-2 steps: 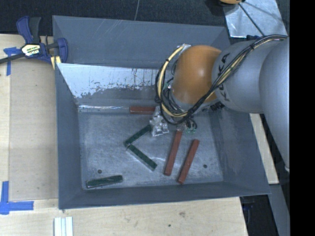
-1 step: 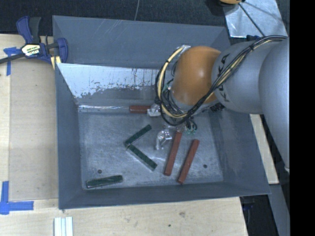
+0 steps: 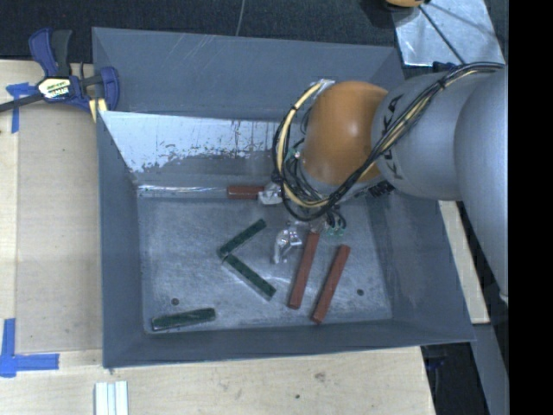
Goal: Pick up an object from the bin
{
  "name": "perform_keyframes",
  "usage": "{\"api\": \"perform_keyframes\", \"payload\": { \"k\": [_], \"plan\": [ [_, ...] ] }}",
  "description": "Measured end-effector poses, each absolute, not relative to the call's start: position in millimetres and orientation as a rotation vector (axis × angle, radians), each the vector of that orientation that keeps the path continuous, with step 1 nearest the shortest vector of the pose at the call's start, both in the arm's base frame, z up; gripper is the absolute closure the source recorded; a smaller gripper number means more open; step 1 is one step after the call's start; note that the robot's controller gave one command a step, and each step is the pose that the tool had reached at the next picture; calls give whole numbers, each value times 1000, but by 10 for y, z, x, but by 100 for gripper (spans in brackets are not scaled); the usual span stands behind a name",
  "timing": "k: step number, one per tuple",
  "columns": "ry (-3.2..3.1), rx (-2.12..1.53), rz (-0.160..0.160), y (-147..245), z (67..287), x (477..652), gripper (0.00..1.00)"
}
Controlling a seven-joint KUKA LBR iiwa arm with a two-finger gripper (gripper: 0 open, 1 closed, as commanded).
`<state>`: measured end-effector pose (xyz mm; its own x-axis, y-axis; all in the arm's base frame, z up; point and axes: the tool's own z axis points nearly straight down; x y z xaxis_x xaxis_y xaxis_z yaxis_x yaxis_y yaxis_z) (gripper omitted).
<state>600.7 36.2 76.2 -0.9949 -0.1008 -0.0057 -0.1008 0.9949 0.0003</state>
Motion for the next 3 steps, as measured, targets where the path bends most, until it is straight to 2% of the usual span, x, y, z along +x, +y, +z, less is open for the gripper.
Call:
{"api": "perform_keyframes", "payload": {
  "k": [1, 2, 3],
  "plan": [
    [3083, -438, 0, 992, 783, 5973, 100],
    [3083, -438, 1, 991, 783, 5973, 100],
    [3103, -460, 0, 808, 2093, 5679, 100]
  ]
}}
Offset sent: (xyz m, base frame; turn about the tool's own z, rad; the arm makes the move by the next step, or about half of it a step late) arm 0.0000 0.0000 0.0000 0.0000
